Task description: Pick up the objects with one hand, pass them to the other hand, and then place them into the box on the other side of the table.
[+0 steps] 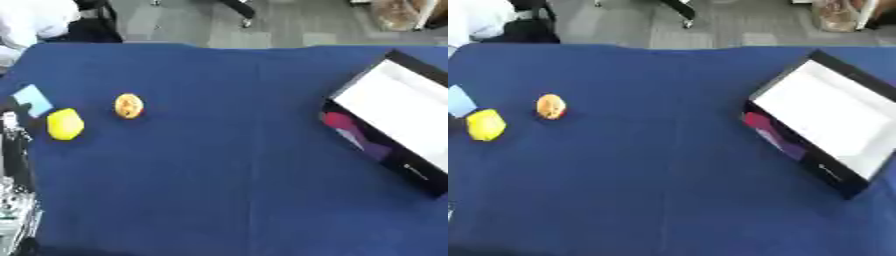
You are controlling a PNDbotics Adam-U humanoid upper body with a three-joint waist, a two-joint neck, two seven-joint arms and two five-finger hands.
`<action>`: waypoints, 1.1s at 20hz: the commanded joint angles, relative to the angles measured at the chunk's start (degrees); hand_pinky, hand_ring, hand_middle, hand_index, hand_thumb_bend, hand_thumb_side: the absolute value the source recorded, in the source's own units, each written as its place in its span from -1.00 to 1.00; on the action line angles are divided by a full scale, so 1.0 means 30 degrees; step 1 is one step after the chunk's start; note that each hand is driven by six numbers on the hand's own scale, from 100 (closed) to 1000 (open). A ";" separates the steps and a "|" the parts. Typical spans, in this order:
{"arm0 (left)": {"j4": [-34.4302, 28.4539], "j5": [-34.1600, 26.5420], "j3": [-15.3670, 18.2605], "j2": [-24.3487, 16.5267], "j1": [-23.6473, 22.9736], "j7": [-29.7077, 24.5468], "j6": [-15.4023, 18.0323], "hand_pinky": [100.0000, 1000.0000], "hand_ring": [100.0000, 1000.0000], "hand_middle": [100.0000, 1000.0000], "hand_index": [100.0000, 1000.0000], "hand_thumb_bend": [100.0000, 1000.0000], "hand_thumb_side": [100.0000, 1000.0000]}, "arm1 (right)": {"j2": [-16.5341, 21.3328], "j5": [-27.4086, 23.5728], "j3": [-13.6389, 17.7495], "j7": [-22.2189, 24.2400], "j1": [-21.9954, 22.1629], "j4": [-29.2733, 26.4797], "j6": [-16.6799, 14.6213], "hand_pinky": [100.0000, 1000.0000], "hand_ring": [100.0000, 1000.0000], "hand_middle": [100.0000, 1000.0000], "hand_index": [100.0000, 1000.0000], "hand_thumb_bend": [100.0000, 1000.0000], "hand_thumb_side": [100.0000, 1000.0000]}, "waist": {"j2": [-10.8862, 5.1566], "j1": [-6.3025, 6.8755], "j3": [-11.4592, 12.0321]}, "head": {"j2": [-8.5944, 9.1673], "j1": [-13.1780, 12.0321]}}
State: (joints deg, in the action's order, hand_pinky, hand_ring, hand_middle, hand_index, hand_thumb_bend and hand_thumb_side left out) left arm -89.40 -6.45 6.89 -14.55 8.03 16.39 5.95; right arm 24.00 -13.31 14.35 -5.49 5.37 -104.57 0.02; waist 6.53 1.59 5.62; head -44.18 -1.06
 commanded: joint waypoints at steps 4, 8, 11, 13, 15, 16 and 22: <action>-0.0305 0.0126 0.0205 -0.0378 0.0273 0.0092 0.0070 0.62 0.38 0.55 0.69 -0.88 0.73 | 0.0543 0.0080 0.0155 -0.0039 -0.0121 -0.0487 -0.0088 0.80 0.75 1.00 0.97 -1.00 0.33 | 0.0244 -0.0168 -0.0123 | 0.0021 0.0254; -0.0494 0.0233 0.0216 -0.0593 0.0436 -0.0075 0.0074 0.64 0.49 0.62 0.70 -0.90 0.72 | 0.0651 0.0103 0.0258 -0.0170 -0.0160 -0.0677 -0.0171 0.80 0.75 1.00 0.97 -1.00 0.32 | 0.0496 -0.0081 -0.0215 | 0.0021 0.0612; -0.0672 0.0199 0.0211 -0.1048 0.0626 -0.0173 0.0064 0.64 0.52 0.64 0.71 -0.92 0.70 | 0.0702 0.0145 0.0339 -0.0301 -0.0183 -0.0873 -0.0243 0.80 0.75 1.00 0.97 -1.00 0.31 | 0.0698 -0.0019 -0.0250 | 0.0021 0.0567; -0.0809 0.0038 0.0192 -0.1527 0.0831 -0.0197 0.0057 0.65 0.52 0.64 0.71 -0.94 0.67 | 0.0735 0.0171 0.0361 -0.0368 -0.0201 -0.1008 -0.0271 0.80 0.75 1.00 0.97 -1.00 0.31 | 0.0821 0.0010 -0.0253 | 0.0021 0.0473; -0.0970 -0.0131 0.0136 -0.2403 0.1150 -0.0211 0.0036 0.65 0.53 0.64 0.71 -0.98 0.64 | 0.0773 0.0208 0.0359 -0.0407 -0.0229 -0.1148 -0.0294 0.80 0.75 1.00 0.97 -1.00 0.30 | 0.0945 0.0037 -0.0252 | 0.0021 0.0351; -0.1040 -0.0176 0.0101 -0.2850 0.1301 -0.0225 0.0012 0.65 0.53 0.63 0.71 -1.00 0.62 | 0.0791 0.0222 0.0356 -0.0423 -0.0238 -0.1212 -0.0303 0.80 0.75 1.00 0.97 -1.00 0.30 | 0.0987 0.0048 -0.0251 | 0.0021 0.0305; -0.0914 -0.0606 -0.0298 -0.5989 0.2514 -0.0533 -0.0513 0.68 0.56 0.62 0.70 -1.00 0.56 | 0.1016 0.0270 0.0311 -0.0477 -0.0160 -0.1585 -0.0379 0.80 0.75 1.00 0.97 -1.00 0.27 | 0.1047 0.0127 -0.0218 | 0.0025 -0.0059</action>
State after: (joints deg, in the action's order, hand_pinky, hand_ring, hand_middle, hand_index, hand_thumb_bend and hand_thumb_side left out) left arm -91.43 -7.79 6.00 -28.58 14.78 15.00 4.80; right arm 25.02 -12.84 14.74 -6.72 5.07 -108.04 -0.92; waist 9.35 1.62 4.94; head -44.20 -0.80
